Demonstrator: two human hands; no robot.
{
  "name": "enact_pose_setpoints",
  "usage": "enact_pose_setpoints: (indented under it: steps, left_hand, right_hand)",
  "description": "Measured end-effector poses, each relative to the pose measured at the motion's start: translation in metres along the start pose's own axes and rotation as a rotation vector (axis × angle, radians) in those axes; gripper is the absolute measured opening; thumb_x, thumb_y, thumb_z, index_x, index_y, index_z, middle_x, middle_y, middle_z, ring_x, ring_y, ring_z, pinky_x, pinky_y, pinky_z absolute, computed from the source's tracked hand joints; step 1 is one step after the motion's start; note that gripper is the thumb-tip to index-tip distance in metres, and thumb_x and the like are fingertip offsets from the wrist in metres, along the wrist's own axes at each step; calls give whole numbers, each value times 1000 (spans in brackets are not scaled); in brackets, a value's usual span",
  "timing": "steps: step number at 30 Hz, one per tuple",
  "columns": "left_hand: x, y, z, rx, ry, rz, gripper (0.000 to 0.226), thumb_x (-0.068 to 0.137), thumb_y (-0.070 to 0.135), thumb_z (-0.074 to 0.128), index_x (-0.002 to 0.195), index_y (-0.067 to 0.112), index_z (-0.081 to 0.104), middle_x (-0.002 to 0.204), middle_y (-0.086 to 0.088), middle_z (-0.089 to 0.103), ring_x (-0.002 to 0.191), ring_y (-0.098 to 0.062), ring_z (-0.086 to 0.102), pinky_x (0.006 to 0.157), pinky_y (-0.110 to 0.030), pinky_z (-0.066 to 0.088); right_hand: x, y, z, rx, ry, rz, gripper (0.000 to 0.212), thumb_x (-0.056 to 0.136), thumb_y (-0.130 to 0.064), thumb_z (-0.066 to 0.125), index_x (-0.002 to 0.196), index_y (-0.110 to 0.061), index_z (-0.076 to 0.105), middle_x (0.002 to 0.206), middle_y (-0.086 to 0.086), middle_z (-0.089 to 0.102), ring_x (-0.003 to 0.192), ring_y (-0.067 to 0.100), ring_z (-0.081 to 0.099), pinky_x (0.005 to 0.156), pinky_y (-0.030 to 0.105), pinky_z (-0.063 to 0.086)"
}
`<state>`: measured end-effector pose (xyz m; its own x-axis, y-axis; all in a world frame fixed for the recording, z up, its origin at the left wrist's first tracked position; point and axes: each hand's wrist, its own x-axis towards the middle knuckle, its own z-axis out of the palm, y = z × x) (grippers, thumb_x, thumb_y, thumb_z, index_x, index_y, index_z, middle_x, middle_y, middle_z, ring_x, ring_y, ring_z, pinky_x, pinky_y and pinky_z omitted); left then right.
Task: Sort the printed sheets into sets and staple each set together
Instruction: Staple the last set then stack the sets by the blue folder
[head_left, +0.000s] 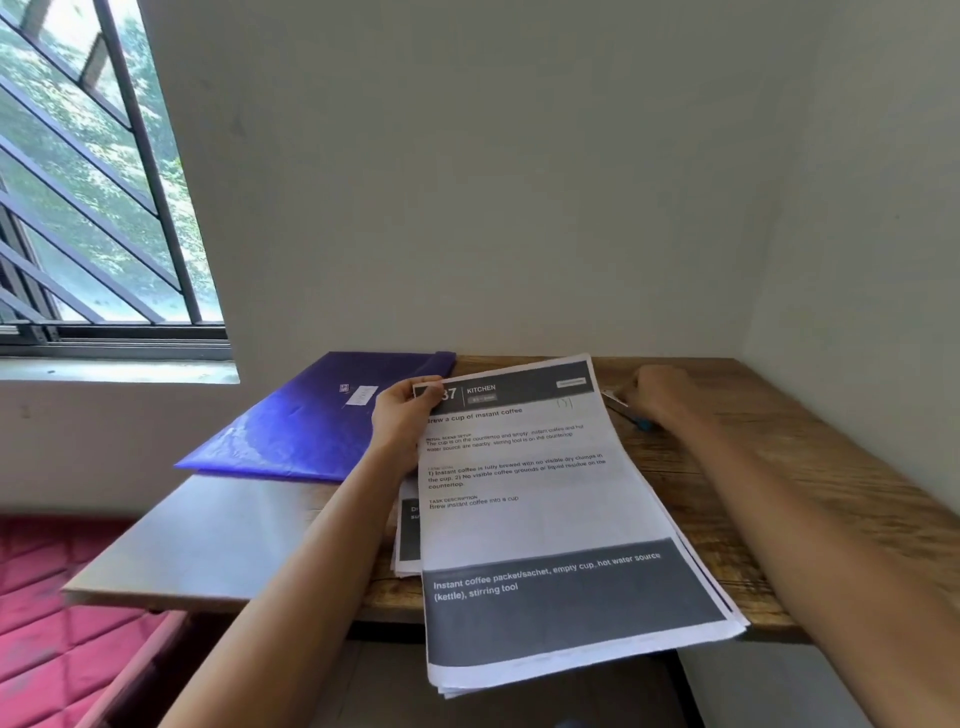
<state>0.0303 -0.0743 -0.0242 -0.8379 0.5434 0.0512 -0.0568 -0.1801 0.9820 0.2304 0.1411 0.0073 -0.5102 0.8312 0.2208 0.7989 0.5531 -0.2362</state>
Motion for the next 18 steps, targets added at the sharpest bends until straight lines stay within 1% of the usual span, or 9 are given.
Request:
enact_pose_setpoints:
  steps: [2,4,6,7,8,10,12,15,18]
  left_hand:
    - [-1,3,1,-38,-6,7,4,92,12,64,92,16,65,95,-12,67,72,-21,65,72,-39,58]
    - [-1,6,1,-68,1,4,5,93,12,62,96,15,64,90,-9,67,70,-20,65,75,-41,58]
    - [-3,9,1,-110,9,8,6,93,9,62,95,14,64,87,-8,67,69,-19,64,78,-43,57]
    - [-4,11,1,-135,11,12,6,93,8,61,93,13,64,84,-7,66,67,-19,64,78,-43,56]
    - [-6,12,1,-161,14,12,8,92,6,61,91,13,64,82,-7,66,65,-18,64,77,-41,56]
    - [-9,15,2,-201,17,5,10,92,5,60,87,13,64,78,-6,65,58,-14,64,69,-36,58]
    - [-13,20,3,-226,26,-4,11,92,4,60,86,12,64,77,-6,66,55,-13,64,64,-33,58]
    - [-15,37,7,-263,88,-2,9,92,4,60,87,11,64,79,-6,66,60,-15,64,61,-31,58]
    - [-13,67,13,-277,132,38,6,91,7,62,95,9,66,80,-7,66,62,-16,64,58,-30,58]
  right_hand:
    - [-7,-2,-6,267,92,-70,38,100,-34,43,96,-4,66,78,4,60,71,17,54,61,28,38]
    - [-18,-6,-14,494,59,-96,39,102,-38,36,100,-9,63,82,2,59,74,15,54,59,26,36]
    - [-29,-9,-18,670,-71,-90,46,101,-46,34,99,-10,64,94,3,65,89,20,59,71,29,43]
    - [-35,-10,-19,755,-143,-101,49,100,-48,36,96,-10,67,96,4,68,93,21,61,79,33,45]
    - [-40,-10,-19,831,-211,-111,47,99,-47,38,92,-12,68,94,3,69,92,21,62,82,35,45]
    - [-50,-10,-20,921,-320,-112,41,99,-45,42,89,-14,67,87,-1,69,83,17,62,77,31,45]
    - [-59,-10,-23,963,-393,-105,37,100,-41,43,94,-14,67,89,-3,71,79,13,65,74,30,47]
    - [-64,-10,-27,1061,-464,-96,28,100,-30,47,98,-11,68,91,0,73,79,13,70,76,32,56]
    - [-65,-15,-39,1169,-432,-102,15,98,-10,49,97,-8,65,89,4,70,69,11,71,65,26,59]
